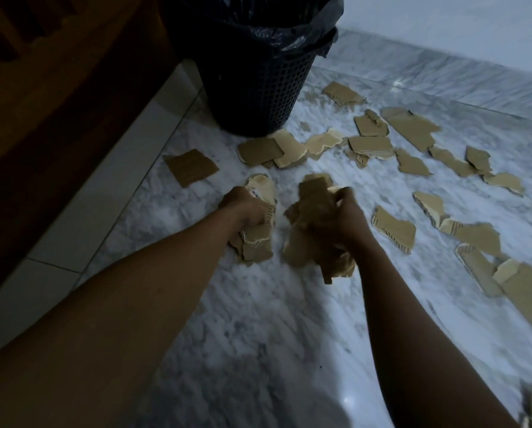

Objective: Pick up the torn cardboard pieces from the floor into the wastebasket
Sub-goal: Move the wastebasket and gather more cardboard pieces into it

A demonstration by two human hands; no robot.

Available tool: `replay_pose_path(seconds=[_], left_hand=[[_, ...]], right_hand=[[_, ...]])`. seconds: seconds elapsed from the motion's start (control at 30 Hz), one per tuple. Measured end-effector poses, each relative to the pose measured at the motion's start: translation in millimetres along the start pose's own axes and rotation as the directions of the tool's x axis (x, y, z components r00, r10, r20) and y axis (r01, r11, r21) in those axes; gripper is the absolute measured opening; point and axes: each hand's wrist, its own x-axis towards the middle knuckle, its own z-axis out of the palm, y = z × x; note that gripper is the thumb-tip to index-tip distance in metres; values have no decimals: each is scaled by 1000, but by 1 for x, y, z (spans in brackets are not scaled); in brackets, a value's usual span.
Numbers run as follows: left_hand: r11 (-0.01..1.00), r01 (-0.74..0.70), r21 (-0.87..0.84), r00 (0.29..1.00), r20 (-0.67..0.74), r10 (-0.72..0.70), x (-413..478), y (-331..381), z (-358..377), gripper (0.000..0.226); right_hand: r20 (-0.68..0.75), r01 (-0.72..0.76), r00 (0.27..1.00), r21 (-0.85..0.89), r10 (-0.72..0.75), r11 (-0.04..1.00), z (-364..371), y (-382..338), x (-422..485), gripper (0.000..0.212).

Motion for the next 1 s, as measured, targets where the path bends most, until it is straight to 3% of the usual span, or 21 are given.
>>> replay_pose_path(seconds=[0.1, 0.17, 0.27, 0.33, 0.43, 0.5, 0.57, 0.63, 0.7, 0.77, 0.87, 1.0], left_hand=[[999, -2, 42, 998, -61, 4, 10, -8, -19, 77], [996, 14, 88, 983, -186, 2, 22, -14, -37, 79], [978, 137, 157, 926, -371, -70, 46, -23, -64, 88], [939, 156, 306, 950, -308, -58, 60, -27, -76, 90], [917, 136, 375, 982, -177, -73, 75, -25, -87, 96], [900, 119, 420, 991, -105, -82, 85, -26, -92, 107], [888, 94, 451, 996, -55, -77, 90, -29, -97, 116], [891, 74, 447, 997, -55, -55, 88, -29, -99, 108], [878, 46, 476, 998, -68, -16, 82, -22, -99, 99], [867, 9, 498, 998, -61, 24, 81, -15, -94, 91], [855, 2, 518, 996, -76, 44, 79, -10, -85, 83], [814, 23, 580, 995, -95, 39, 76, -11, -81, 85]], right_hand=[[-42, -207, 974, 232, 222, 951, -16, 12, 16, 110], [19, -315, 948, 170, 316, 934, -12, 23, 24, 103], [-31, -348, 936, 59, 351, 935, 5, 37, 21, 80], [-38, -343, 937, 74, 346, 936, 7, 36, 14, 74], [-63, -292, 955, -30, 290, 956, -1, 36, 9, 64], [-7, -230, 973, -88, 230, 969, -14, 32, 12, 54], [73, -185, 980, -27, 186, 982, -31, 23, 16, 57], [76, -157, 986, 74, 152, 985, -43, 14, 27, 66], [62, -184, 982, 112, 178, 977, -43, 11, 43, 62], [48, -241, 970, 53, 239, 969, -28, 9, 60, 65], [26, -332, 942, -97, 336, 938, 2, 11, 71, 89], [30, -279, 960, -13, 279, 960, 22, 11, 70, 82]])
